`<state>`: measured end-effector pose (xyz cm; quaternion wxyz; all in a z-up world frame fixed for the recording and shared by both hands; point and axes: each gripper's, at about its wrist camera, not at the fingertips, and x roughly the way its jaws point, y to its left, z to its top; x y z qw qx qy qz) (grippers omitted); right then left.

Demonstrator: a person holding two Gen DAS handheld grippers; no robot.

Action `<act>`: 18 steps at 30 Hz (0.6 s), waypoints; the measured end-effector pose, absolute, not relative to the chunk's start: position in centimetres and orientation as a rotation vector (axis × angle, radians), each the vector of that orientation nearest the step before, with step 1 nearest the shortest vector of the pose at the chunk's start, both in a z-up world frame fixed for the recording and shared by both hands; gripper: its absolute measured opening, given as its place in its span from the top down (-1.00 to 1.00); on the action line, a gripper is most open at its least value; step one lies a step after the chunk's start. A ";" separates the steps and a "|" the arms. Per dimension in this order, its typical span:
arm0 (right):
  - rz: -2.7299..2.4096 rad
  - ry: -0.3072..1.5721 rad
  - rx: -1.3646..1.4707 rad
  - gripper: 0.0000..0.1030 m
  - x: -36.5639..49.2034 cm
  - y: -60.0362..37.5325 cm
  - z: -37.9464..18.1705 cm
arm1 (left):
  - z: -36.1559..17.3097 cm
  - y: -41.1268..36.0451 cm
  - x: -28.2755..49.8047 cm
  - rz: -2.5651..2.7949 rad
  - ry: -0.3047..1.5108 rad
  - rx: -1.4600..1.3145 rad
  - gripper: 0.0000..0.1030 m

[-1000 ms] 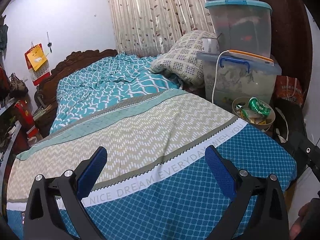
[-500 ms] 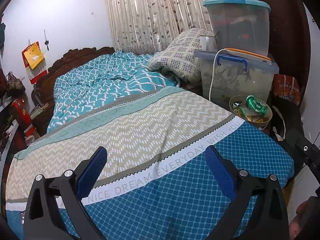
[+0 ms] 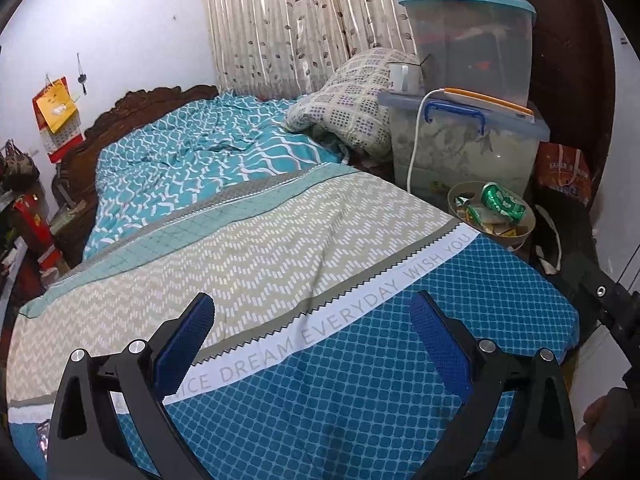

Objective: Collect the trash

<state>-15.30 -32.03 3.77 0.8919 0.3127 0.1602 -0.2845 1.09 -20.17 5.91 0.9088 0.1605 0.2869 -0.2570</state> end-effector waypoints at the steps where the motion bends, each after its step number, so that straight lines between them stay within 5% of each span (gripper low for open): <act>1: -0.590 0.332 0.648 -0.93 -15.3 -32.0 3.8 | 5.9 -20.1 1.1 -0.534 0.595 0.325 -0.83; 18: -0.579 0.326 0.640 -0.93 -15.3 -31.7 3.8 | 6.2 -19.4 1.2 -0.519 0.585 0.298 -0.83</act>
